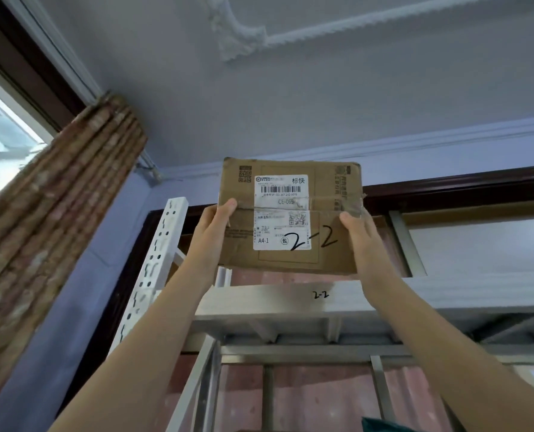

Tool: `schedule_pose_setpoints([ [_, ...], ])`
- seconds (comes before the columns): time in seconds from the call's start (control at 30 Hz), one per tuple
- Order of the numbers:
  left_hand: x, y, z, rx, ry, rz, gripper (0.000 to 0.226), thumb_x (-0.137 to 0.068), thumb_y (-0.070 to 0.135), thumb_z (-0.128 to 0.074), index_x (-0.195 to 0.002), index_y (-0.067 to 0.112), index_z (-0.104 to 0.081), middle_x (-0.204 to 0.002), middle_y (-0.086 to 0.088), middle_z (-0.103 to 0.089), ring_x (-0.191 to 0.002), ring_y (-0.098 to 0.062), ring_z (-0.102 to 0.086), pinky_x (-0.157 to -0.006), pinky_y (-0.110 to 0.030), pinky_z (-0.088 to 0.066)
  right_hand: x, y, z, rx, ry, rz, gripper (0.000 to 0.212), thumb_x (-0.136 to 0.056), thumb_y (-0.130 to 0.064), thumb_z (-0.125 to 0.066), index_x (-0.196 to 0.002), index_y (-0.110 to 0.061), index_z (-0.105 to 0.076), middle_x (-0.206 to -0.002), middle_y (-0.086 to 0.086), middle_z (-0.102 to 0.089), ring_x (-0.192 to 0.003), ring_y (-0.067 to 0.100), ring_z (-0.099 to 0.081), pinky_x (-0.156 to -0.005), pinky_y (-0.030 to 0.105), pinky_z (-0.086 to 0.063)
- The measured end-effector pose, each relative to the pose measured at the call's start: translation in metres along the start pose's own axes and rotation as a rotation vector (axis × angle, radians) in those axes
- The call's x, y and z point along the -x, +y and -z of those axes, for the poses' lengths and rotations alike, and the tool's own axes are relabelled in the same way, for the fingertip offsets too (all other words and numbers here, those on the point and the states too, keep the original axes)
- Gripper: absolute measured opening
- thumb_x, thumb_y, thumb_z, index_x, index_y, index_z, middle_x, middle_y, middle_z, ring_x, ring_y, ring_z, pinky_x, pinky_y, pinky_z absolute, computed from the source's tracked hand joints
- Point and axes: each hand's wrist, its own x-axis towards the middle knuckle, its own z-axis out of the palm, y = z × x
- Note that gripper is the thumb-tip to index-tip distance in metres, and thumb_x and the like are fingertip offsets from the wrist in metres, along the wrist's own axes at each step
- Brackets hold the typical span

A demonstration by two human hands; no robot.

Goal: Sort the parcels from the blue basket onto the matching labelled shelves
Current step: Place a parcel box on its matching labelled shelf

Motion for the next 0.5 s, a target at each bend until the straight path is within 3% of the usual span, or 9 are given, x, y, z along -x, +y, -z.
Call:
schedule_pose_setpoints([
  [0.1, -0.024, -0.007, 0.000, -0.094, -0.031, -0.011, 0.048, -0.092, 0.051, -0.045, -0.127, 0.019, -0.053, -0.116, -0.001, -0.063, -0.105, -0.019, -0.059, -0.078, -0.028, -0.044, -0.018, 0.014, -0.005, 0.059, 0.022, -0.010, 0.038, -0.097, -0.037, -0.042, -0.135, -0.034, -0.043, -0.118, -0.007, -0.061, -0.107, 0.011, -0.057, -0.080, 0.026, -0.046],
  [0.2, -0.040, -0.018, 0.004, -0.221, -0.054, -0.010, 0.054, -0.093, 0.055, -0.039, -0.131, 0.018, -0.050, -0.113, 0.002, -0.058, -0.103, -0.017, -0.055, -0.084, -0.030, -0.039, -0.031, 0.030, -0.009, 0.164, 0.029, -0.002, 0.039, -0.097, -0.038, -0.040, -0.135, -0.031, -0.042, -0.117, -0.006, -0.060, -0.105, 0.010, -0.057, -0.075, 0.024, -0.045],
  [0.37, -0.053, -0.044, 0.007, -0.382, -0.054, -0.016, 0.054, -0.097, 0.051, -0.034, -0.128, 0.011, -0.051, -0.111, -0.002, -0.056, -0.098, -0.018, -0.052, -0.084, -0.030, -0.040, -0.042, 0.056, -0.011, 0.353, 0.015, -0.068, 0.044, -0.096, -0.049, -0.037, -0.135, -0.029, -0.042, -0.121, -0.006, -0.058, -0.115, 0.017, -0.053, -0.099, 0.038, -0.043],
  [0.5, -0.057, -0.074, 0.008, -0.492, -0.024, -0.012, 0.047, -0.100, 0.041, -0.033, -0.121, 0.005, -0.054, -0.107, -0.006, -0.056, -0.093, -0.018, -0.050, -0.078, -0.028, -0.036, -0.041, 0.064, -0.014, 0.524, -0.053, -0.024, 0.049, -0.098, -0.048, -0.035, -0.142, -0.026, -0.034, -0.121, -0.009, -0.054, -0.112, 0.013, -0.049, -0.091, 0.027, -0.035],
])
